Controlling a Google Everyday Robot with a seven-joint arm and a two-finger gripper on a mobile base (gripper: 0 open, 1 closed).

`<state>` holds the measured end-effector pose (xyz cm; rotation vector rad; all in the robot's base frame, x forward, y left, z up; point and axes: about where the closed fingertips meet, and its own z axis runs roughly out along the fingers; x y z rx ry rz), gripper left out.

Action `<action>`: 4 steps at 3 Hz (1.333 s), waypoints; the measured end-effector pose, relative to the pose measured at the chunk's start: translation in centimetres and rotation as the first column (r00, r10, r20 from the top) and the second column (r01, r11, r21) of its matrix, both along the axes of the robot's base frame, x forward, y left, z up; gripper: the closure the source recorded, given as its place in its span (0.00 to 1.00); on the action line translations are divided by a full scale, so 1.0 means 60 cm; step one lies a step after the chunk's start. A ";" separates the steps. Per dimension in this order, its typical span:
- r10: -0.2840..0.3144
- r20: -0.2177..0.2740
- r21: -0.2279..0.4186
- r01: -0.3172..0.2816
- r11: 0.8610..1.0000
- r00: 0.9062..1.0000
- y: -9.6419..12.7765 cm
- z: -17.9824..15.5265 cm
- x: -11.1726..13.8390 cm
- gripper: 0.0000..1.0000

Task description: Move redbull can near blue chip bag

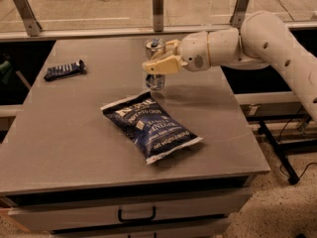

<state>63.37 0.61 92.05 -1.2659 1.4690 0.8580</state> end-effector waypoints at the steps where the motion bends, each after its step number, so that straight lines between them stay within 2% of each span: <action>1: 0.024 0.007 -0.011 -0.024 1.000 1.000 -0.004 -0.012 0.001 0.51; 3: 0.043 0.000 -0.035 -0.043 0.998 0.999 -0.017 -0.045 -0.003 0.05; 4: 0.047 0.000 -0.044 -0.046 0.998 0.999 -0.021 -0.048 -0.004 0.00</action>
Offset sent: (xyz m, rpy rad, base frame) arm -0.0016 -0.0158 -0.0321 -0.0353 0.0016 0.0450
